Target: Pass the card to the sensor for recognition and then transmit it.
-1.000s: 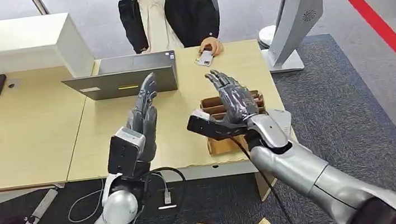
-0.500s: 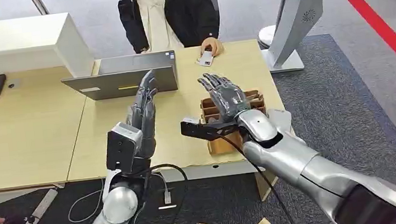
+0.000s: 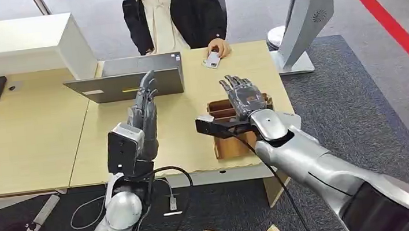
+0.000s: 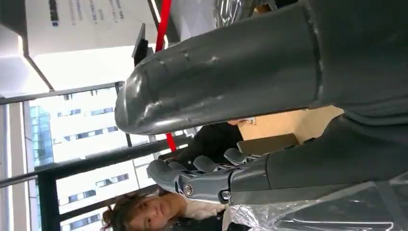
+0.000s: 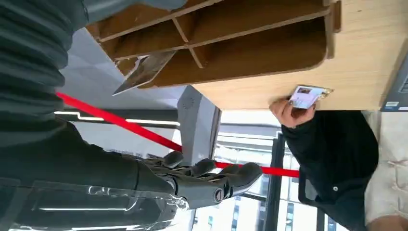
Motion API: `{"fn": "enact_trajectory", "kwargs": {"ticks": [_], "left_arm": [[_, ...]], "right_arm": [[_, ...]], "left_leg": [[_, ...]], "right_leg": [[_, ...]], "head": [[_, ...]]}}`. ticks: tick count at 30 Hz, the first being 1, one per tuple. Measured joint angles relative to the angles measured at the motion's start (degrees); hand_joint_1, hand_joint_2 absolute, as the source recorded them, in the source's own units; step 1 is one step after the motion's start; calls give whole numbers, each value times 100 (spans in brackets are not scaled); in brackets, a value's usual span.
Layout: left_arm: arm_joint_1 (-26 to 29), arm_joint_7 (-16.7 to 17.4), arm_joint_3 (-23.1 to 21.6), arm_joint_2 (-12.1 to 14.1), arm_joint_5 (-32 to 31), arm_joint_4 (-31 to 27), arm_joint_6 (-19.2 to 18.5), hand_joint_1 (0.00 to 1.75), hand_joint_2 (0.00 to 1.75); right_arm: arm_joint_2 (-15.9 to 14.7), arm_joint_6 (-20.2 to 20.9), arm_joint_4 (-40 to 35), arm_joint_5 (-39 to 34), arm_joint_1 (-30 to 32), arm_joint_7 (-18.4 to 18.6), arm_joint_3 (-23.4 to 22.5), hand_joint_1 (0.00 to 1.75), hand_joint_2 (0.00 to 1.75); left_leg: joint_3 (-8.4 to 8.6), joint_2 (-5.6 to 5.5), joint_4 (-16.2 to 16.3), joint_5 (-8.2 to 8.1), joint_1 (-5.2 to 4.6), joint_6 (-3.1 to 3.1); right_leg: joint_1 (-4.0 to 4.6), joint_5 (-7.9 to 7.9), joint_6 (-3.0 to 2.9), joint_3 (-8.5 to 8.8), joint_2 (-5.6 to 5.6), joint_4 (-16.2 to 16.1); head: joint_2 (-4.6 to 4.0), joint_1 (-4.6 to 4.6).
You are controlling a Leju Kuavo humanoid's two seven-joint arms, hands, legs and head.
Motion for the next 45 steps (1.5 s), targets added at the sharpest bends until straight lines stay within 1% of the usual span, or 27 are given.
{"fn": "enact_trajectory", "kwargs": {"ticks": [5,12,19,36,45], "left_arm": [[0,17,2,15,0,-4,39,0,0],[2,52,2,39,-22,-7,144,0,0],[12,90,2,57,-50,-24,131,0,0],[20,122,2,63,-96,-59,103,0,0],[22,13,2,59,-101,-57,-37,0,0]], "right_arm": [[-24,-22,221,7,-3,195,-2,0,175],[-77,-42,422,24,1,295,-4,0,175],[-138,-85,561,83,8,446,-15,0,175],[-203,-142,640,127,-2,492,-50,0,175],[-199,-186,634,201,-75,490,-52,0,175]], "left_leg": [[1,0,0,0,0,0],[1,0,0,0,0,0],[1,0,0,0,0,0],[1,0,0,0,0,0],[1,0,0,0,0,0]], "right_leg": [[0,0,0,0,0,0],[0,0,0,0,0,0],[0,0,0,0,0,0],[0,0,0,0,0,0],[0,0,0,1,0,0]], "head": [[0,2],[0,0],[0,0],[0,0],[0,0]]}}
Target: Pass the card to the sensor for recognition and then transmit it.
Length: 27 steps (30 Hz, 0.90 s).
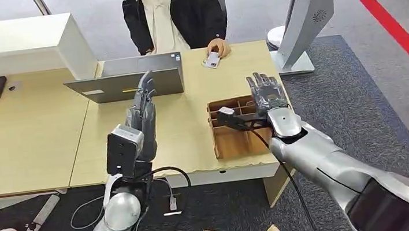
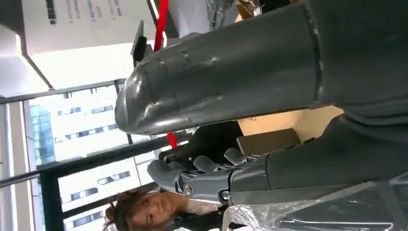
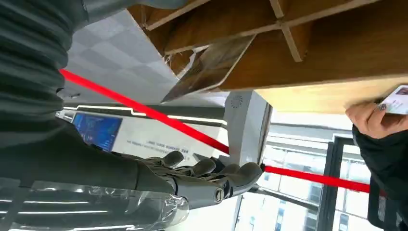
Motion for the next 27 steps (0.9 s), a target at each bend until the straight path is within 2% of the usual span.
{"fn": "enact_trajectory", "kwargs": {"ticks": [25,26,27], "left_arm": [[56,-13,9,-17,-28,-2,22,0,0],[59,-13,9,-17,-31,-2,26,0,0],[61,-13,9,-17,-35,0,35,0,0]], "right_arm": [[66,98,-2,57,-77,-52,4,0,175],[72,107,-2,61,-78,-52,4,26,175],[77,116,-2,63,-79,-52,4,117,175]], "left_leg": [[0,0,0,0,0,0],[0,0,0,0,0,0],[0,0,0,0,0,0]], "right_leg": [[0,0,0,1,0,0],[0,0,0,0,0,0],[0,0,0,0,0,0]], "head": [[0,2],[0,0],[0,2]]}}
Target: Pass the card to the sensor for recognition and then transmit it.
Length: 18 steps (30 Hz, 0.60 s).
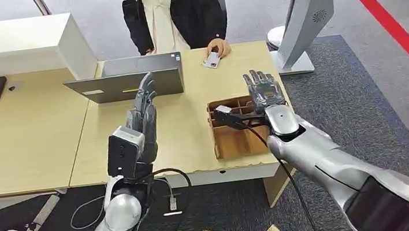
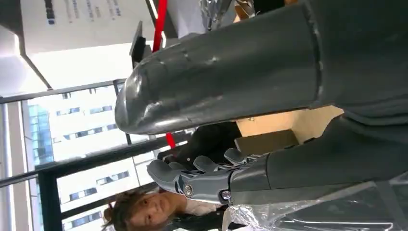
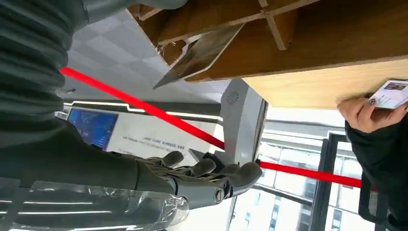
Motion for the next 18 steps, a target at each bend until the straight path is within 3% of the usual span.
{"fn": "enact_trajectory", "kwargs": {"ticks": [1,2,18], "left_arm": [[2,0,0,0,-4,-2,4,0,0],[3,0,0,0,-9,-2,4,0,0],[59,17,9,0,-96,-42,2,0,0]], "right_arm": [[11,15,0,4,0,0,0,117,175],[13,24,0,7,0,0,0,175,175],[48,184,0,-72,-10,-42,-2,175,175]], "left_leg": [[0,0,0,0,0,0],[0,0,0,0,0,0],[0,0,0,0,0,0]], "right_leg": [[0,0,0,0,0,0],[0,0,0,0,0,0],[0,0,0,0,0,0]], "head": [[0,-2],[0,-2],[0,-2]]}}
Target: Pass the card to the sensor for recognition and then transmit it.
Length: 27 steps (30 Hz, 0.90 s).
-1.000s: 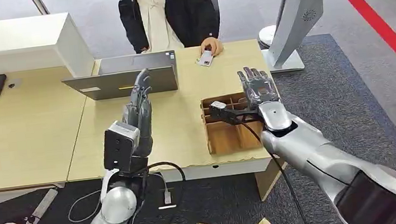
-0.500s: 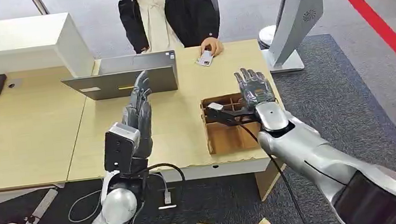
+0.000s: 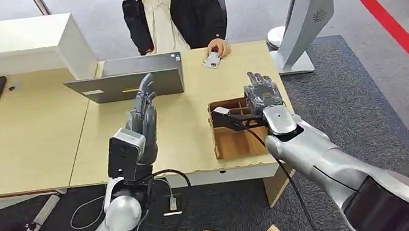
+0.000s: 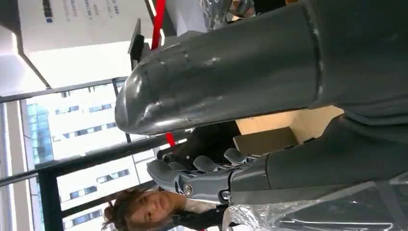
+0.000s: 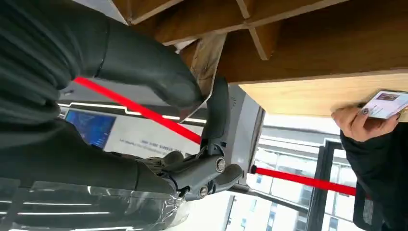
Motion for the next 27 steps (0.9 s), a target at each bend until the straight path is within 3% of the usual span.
{"fn": "enact_trajectory", "kwargs": {"ticks": [11,20,27], "left_arm": [[28,35,2,0,-59,-50,-2,0,0],[22,-15,2,0,-68,-50,-2,0,0],[-49,-120,0,0,-4,-44,-2,0,0]], "right_arm": [[-13,-129,0,-66,0,-53,-7,175,175],[-48,-982,-199,35,-177,-48,-114,175,175],[-92,-1388,-435,155,-605,48,-245,175,175]], "left_leg": [[0,0,0,0,0,0],[1,1,0,0,0,0],[4,2,0,1,0,0]], "right_leg": [[0,0,0,0,0,0],[0,0,0,-1,1,0],[0,1,0,-1,1,0]], "head": [[0,0],[0,0],[0,0]]}}
